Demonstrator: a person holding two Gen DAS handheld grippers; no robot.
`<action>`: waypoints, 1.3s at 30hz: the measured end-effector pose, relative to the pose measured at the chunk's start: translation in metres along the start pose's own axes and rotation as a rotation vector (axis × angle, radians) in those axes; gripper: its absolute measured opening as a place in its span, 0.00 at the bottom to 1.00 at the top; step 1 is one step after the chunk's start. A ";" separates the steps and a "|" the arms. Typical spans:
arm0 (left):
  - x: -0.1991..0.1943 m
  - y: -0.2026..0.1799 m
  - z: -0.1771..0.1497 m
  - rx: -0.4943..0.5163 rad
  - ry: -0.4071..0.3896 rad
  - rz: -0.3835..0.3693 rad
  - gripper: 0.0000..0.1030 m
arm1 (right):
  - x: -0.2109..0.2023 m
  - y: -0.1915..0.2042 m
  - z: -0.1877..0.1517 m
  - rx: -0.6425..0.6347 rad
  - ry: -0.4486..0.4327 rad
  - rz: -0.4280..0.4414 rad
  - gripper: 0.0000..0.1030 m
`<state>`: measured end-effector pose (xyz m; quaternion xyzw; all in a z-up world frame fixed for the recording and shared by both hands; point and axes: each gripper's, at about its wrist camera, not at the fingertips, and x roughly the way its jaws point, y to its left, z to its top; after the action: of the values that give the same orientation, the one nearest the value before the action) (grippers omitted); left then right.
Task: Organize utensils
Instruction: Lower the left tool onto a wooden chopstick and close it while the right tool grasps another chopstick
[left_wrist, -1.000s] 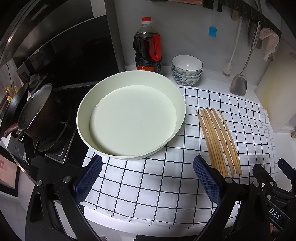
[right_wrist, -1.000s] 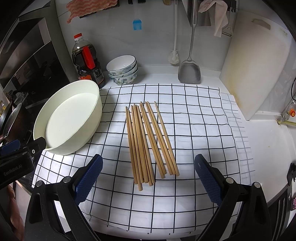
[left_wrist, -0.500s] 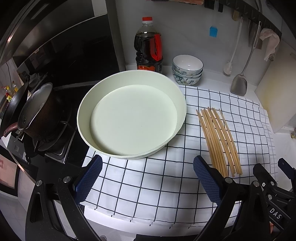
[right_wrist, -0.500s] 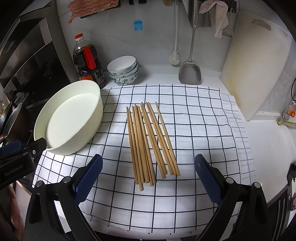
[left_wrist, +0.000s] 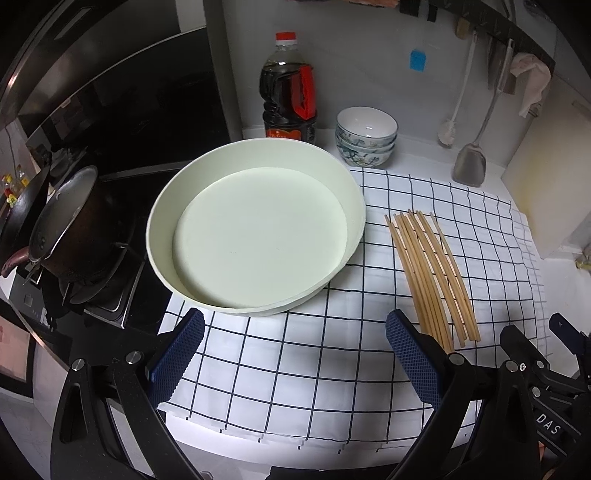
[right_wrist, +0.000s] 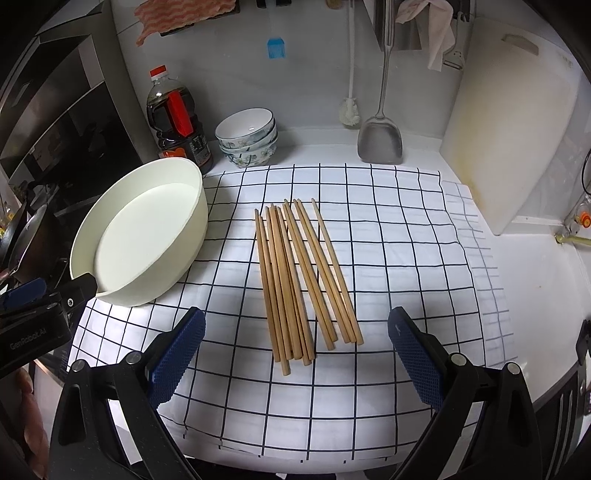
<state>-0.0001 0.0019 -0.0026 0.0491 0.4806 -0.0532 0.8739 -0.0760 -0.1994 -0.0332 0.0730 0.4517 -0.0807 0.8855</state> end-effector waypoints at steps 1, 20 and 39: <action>0.002 -0.001 -0.001 0.007 0.002 -0.009 0.94 | 0.001 -0.001 -0.001 0.003 0.002 -0.005 0.92; 0.056 -0.068 -0.017 0.021 0.030 -0.048 0.94 | 0.042 -0.082 -0.012 -0.044 -0.015 -0.001 0.92; 0.128 -0.102 -0.025 -0.018 0.025 -0.041 0.94 | 0.136 -0.093 0.006 -0.116 -0.005 0.001 0.92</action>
<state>0.0329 -0.1012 -0.1280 0.0320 0.4929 -0.0660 0.8670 -0.0115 -0.3020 -0.1453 0.0215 0.4533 -0.0540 0.8895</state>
